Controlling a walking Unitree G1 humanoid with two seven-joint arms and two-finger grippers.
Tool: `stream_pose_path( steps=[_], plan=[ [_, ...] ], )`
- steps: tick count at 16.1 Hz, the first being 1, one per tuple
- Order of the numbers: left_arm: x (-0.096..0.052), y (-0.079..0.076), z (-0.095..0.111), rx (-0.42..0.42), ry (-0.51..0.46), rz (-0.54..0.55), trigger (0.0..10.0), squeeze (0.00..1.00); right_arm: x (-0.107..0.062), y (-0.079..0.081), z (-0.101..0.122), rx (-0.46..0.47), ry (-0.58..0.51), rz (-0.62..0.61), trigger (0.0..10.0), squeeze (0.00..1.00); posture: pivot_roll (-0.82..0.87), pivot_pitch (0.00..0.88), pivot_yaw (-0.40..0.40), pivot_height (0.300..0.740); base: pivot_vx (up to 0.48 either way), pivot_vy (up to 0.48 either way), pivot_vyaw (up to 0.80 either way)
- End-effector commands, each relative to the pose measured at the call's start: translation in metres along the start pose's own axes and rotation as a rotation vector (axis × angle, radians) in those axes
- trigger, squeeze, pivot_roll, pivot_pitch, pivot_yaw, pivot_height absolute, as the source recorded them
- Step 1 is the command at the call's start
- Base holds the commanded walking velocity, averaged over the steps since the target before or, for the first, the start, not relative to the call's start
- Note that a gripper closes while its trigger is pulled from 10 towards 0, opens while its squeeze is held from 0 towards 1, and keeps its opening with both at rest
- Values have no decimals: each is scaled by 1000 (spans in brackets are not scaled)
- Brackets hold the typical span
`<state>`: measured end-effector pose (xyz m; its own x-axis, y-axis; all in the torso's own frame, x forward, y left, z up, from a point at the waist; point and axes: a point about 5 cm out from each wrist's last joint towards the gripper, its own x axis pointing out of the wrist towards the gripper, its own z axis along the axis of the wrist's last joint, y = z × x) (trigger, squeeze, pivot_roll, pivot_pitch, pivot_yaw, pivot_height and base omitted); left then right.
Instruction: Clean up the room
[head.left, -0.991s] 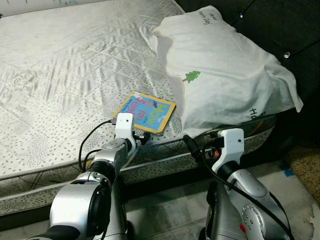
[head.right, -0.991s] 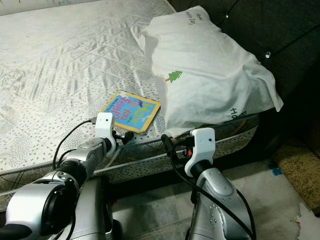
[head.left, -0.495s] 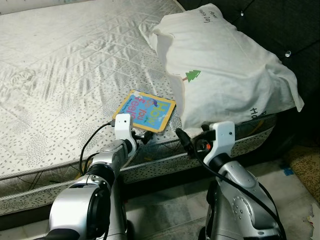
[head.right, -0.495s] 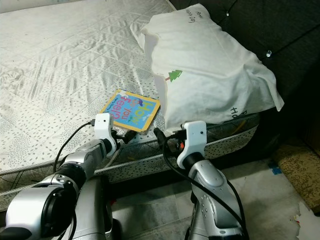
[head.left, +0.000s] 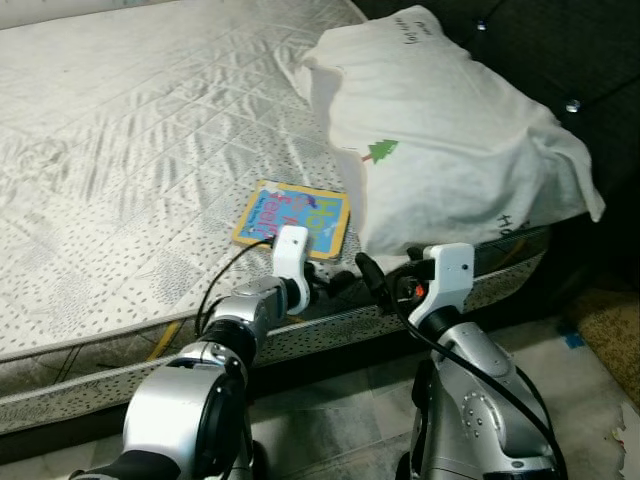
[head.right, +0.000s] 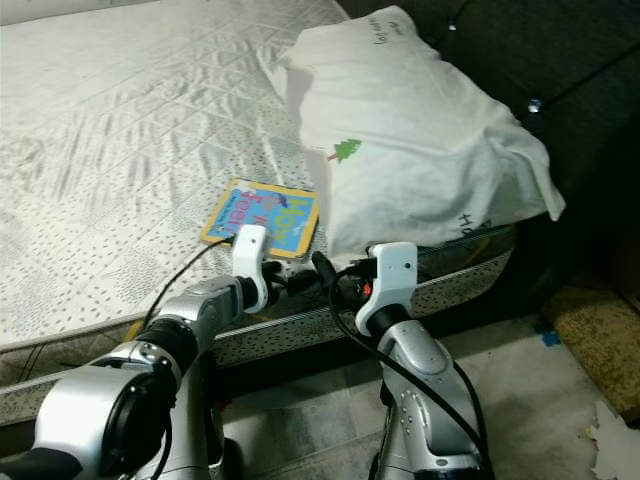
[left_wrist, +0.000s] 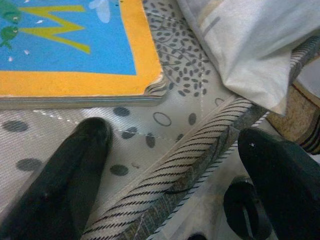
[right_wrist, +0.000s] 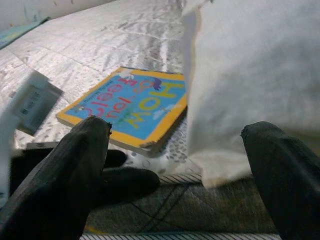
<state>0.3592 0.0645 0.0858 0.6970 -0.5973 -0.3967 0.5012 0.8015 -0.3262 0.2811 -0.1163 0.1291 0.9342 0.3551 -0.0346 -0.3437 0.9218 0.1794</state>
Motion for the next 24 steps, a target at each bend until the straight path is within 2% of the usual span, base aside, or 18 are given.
stream_pose_path(
  steps=[1, 3, 4, 5, 7, 8, 11, 12, 13, 14, 15, 16, 19, 24],
  plan=[
    [-3, 5, -9, 1, 38, 3, 10000, 0, 1, 2, 0, -5, -1, 6, 10000, 0, -216, 78, 61, 486, 0, 0, 0],
    [-3, 5, -9, 1, 38, 3, 10000, 0, 1, 2, 0, -5, -1, 6, 10000, 0, -216, 78, 61, 486, 0, 0, 0],
    [-8, 10, -3, 4, -30, -7, 10000, 0, 4, 3, 0, -2, -5, 15, 10000, 0, -166, 70, 48, 486, 0, 0, 0],
    [-24, 17, 14, 44, -207, -35, 10000, 0, 8, 4, 0, 6, -11, 24, 10000, 0, -150, 66, 50, 486, 0, 0, 0],
    [-44, 14, 22, 54, -353, -50, 10000, 0, 8, 3, -1, 8, -12, 11, 10000, 0, -129, 65, 49, 486, 0, 0, 0],
    [-56, 11, 21, 83, -381, -54, 10000, 0, 8, 1, -2, 9, -11, 0, 10000, 0, -115, 61, 46, 486, 0, 0, 0],
    [-96, 4, 19, 123, -572, 84, 10000, 0, 12, 2, -2, 13, -26, -7, 10000, 0, -91, 49, 41, 486, 0, 0, 0],
    [-108, 4, 14, 115, -613, 170, 10000, 0, 14, 3, 0, 24, -46, -9, 10000, 0, -82, 38, 37, 486, 0, 0, 0],
    [-118, 5, 8, 96, -629, 246, 10000, 0, 16, 3, 3, 31, -66, -14, 10000, 0, -77, 28, 33, 486, 0, 0, 0],
    [-124, 10, -1, 136, -627, 301, 10000, 0, 18, 2, 6, 36, -79, -15, 10000, 0, -76, 24, 30, 486, 0, 0, 0],
    [-129, 13, -8, 118, -618, 346, 10000, 0, 19, 1, 7, 37, -88, -14, 10000, 0, -75, 20, 25, 490, 0, 0, 0],
    [-135, 15, -11, 87, -625, 408, 10000, 0, 20, 1, 8, 37, -91, -13, 10000, 0, -71, 15, 19, 505, 0, 0, 0],
    [-142, 18, -9, 46, -658, 502, 10000, 0, 21, 1, 6, 41, -93, -8, 10000, 0, -64, 11, 13, 545, 0, 0, 0],
    [-144, 16, -10, 61, -658, 528, 10000, 0, 20, 3, 3, 49, -86, -7, 10000, 0, -65, 17, 14, 610, 0, 0, 0]
  ],
)
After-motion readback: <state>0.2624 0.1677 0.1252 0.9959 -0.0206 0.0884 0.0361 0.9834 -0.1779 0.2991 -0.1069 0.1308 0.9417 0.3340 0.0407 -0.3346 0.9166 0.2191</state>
